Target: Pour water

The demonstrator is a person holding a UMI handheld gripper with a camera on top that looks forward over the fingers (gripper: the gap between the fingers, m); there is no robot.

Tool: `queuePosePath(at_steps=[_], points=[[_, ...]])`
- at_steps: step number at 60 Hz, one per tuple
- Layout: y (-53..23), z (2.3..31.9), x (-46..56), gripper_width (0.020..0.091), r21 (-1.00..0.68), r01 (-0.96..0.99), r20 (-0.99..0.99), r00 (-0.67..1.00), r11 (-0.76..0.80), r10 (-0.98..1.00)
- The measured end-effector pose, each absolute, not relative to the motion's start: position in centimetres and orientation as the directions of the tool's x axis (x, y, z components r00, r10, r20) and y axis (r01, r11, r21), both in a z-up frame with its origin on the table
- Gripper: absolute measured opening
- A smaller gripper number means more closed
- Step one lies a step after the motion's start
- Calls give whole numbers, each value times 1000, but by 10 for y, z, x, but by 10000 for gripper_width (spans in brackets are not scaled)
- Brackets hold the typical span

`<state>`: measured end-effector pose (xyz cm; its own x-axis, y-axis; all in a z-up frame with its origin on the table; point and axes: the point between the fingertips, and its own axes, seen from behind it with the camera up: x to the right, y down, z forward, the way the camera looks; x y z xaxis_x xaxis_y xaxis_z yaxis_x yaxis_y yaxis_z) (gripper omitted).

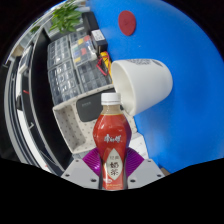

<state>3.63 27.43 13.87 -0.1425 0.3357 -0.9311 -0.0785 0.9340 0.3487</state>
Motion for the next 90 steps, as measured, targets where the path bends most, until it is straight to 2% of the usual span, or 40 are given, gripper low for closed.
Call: queuePosePath(at_steps=[9, 19, 25, 33, 42, 48, 57, 62, 63, 69, 83, 90], points=[[268, 144, 39, 280, 397, -73, -911, -148, 915, 384], [278, 143, 32, 280, 314, -137, -940, -187, 940, 287], [276, 155, 29, 281, 109, -208, -978, -197, 972, 68], [249, 191, 17, 283, -263, -271, -948, -104, 926, -300], [193, 224, 15, 291, -629, -245, -752, -49, 737, -658], [149, 230, 18, 291, -826, -219, -524, -42, 519, -851], [76, 212, 20, 290, -957, -240, -143, -90, 161, -986], [42, 192, 22, 299, -959, -280, -18, -114, 50, -993], [32, 180, 26, 299, -966, -257, -8, -108, 35, -994], [3, 166, 29, 300, -960, -274, -25, -143, 64, -989], [-17, 89, 47, 300, -938, -340, -33, -124, 74, -992], [-17, 90, 46, 305, -959, -272, -52, -116, 82, -992]])
